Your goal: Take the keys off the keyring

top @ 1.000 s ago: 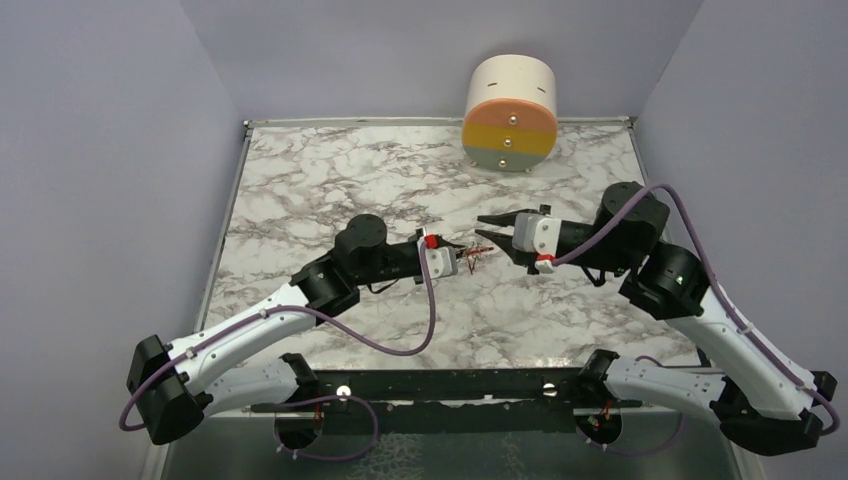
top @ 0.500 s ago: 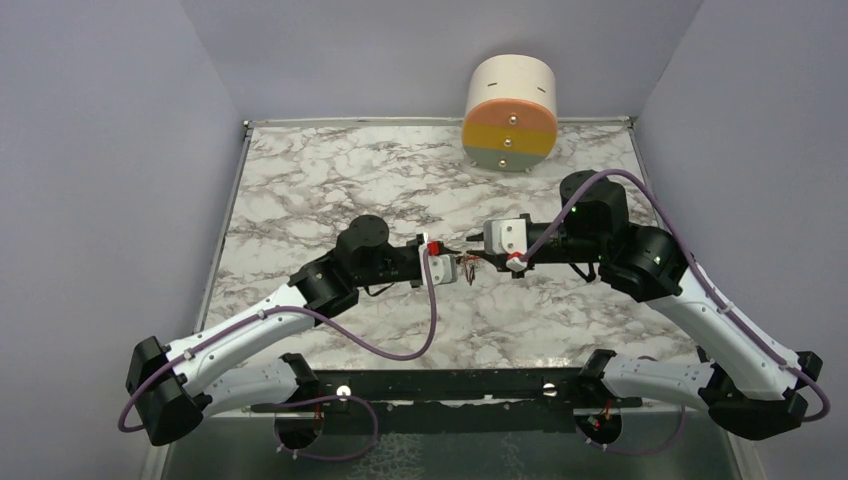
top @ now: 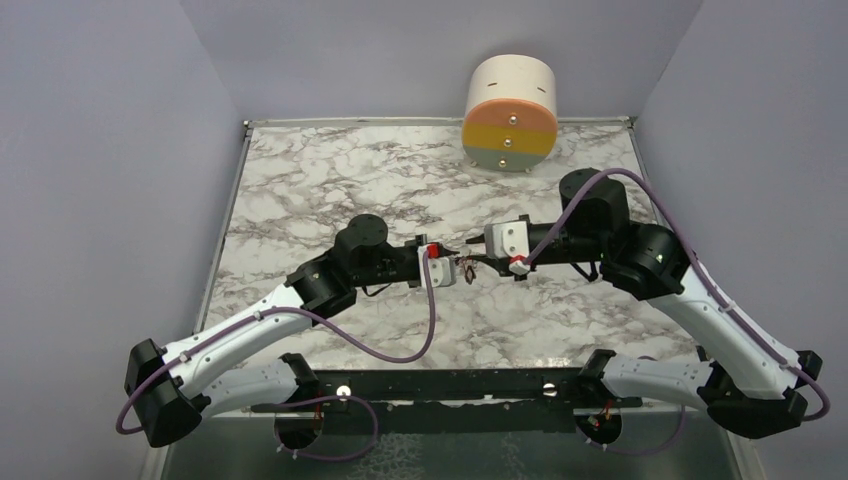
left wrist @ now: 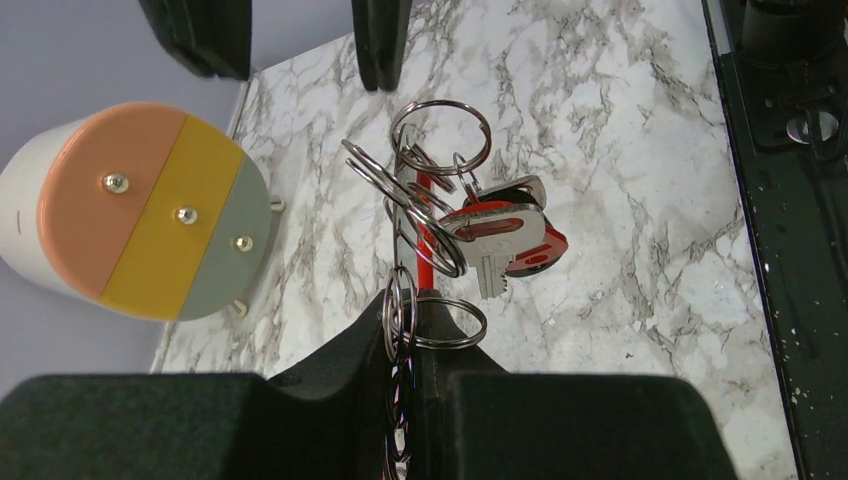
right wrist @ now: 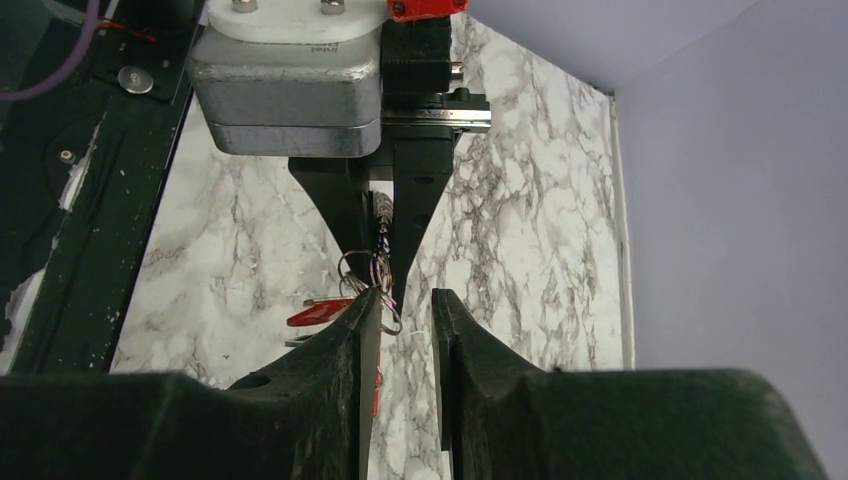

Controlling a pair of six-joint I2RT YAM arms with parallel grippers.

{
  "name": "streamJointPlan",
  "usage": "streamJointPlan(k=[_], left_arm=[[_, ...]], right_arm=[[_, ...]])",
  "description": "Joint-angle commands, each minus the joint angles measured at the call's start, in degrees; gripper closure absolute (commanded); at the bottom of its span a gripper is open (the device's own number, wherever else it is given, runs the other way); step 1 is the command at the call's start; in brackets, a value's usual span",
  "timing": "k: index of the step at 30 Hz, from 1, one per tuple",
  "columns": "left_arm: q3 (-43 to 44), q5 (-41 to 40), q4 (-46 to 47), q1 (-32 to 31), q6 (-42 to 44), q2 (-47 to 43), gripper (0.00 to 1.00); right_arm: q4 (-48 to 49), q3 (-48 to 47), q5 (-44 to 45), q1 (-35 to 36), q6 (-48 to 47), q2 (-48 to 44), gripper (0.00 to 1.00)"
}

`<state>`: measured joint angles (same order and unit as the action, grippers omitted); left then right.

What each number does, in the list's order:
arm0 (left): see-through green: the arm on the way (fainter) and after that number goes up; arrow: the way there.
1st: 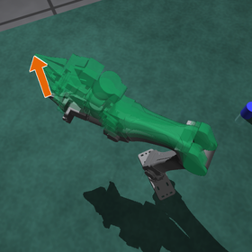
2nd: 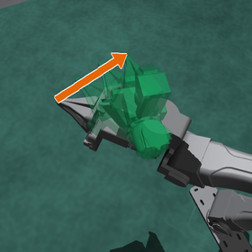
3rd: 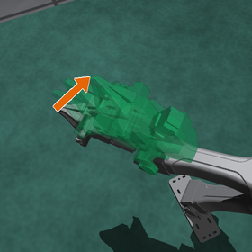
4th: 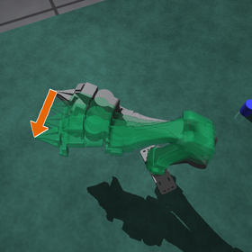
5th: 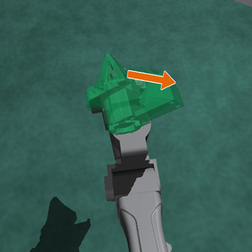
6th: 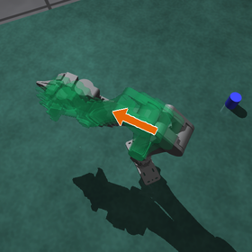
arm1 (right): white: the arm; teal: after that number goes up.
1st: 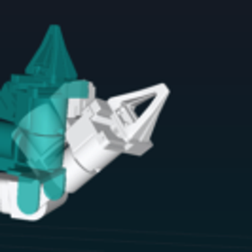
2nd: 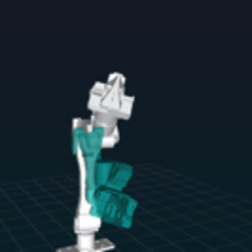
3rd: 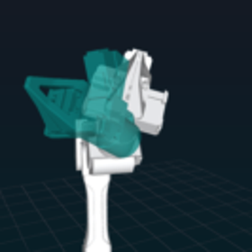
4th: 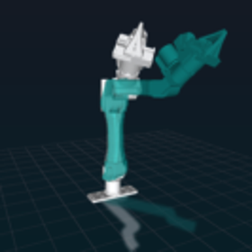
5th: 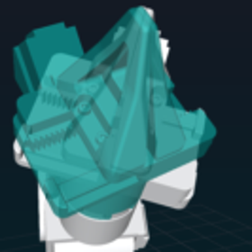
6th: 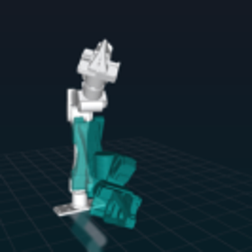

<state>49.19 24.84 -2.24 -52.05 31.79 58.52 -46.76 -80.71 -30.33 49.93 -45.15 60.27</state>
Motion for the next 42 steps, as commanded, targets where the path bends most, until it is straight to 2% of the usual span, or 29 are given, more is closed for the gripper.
streamJointPlan(k=[1,18,28,42], left_arm=[[2.8,2.0,1.6,-0.1,1.5,-0.9,1.0],[2.0,0.8,2.2,0.0,1.3,-1.0,1.0],[2.7,0.6,1.4,0.0,2.1,0.1,1.0],[2.1,-0.2,2.5,0.0,2.2,0.9,1.0]], right_arm=[[-1.3,-0.7,0.5,0.3,0.3,3.0,0.74],[-1.2,-0.9,0.1,0.3,0.2,3.5,0.74],[0.0,-1.2,0.1,0.3,1.4,4.6,0.7],[0.9,-1.8,0.4,0.3,3.4,6.6,0.75]])
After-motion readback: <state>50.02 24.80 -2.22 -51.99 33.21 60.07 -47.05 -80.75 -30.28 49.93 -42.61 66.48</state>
